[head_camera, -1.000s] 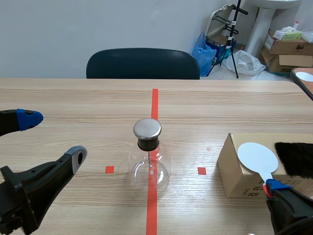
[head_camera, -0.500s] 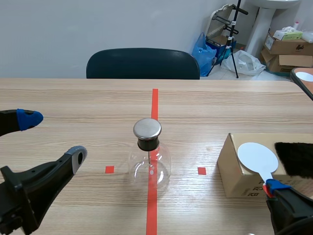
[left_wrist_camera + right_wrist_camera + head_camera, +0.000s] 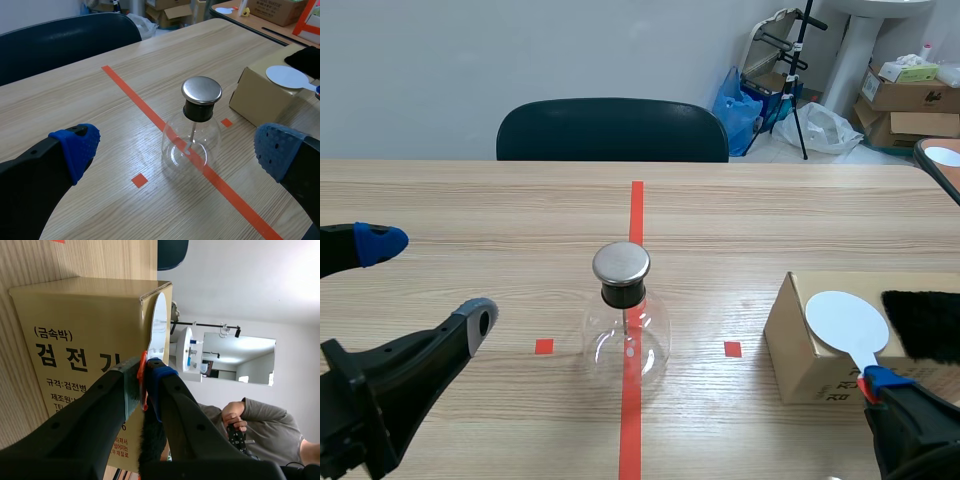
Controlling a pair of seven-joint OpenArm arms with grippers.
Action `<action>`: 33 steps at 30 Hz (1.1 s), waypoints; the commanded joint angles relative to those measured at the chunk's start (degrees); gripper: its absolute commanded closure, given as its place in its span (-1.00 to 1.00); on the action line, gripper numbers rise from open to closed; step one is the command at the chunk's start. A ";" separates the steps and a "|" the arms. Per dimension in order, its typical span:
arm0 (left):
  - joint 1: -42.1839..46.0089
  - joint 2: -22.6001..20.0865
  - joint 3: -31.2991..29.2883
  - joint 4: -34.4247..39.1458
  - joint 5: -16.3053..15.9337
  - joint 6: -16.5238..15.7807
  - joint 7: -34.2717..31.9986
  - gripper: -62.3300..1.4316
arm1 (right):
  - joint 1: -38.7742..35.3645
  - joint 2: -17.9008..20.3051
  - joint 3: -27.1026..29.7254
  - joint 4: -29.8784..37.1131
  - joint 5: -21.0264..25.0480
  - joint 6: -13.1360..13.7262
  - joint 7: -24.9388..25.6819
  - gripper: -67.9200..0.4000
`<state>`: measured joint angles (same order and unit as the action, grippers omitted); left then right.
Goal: Do the electroscope experiment
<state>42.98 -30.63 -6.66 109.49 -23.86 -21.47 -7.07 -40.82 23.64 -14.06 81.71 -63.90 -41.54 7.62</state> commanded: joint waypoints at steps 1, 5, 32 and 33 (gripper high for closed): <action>-0.15 0.13 -0.26 0.72 -0.37 -0.28 -0.76 -1.00 | 0.17 0.50 0.17 1.31 0.02 -2.82 -0.20 0.96; -0.15 0.13 -0.26 0.72 -0.37 -0.28 -0.76 -1.00 | 0.17 0.50 0.17 1.31 0.02 -2.82 -0.20 0.96; -0.15 0.13 -0.26 0.72 -0.37 -0.28 -0.76 -1.00 | 0.17 0.85 0.61 1.33 -2.16 -3.32 -0.39 0.95; -0.15 0.13 -0.26 0.72 -0.37 -0.28 -0.76 -1.00 | 0.17 0.83 0.66 1.33 -2.16 -3.32 -0.44 0.95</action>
<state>42.98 -30.63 -6.66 109.49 -23.86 -21.47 -7.07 -40.82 23.66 -14.04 81.71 -66.35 -41.54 7.42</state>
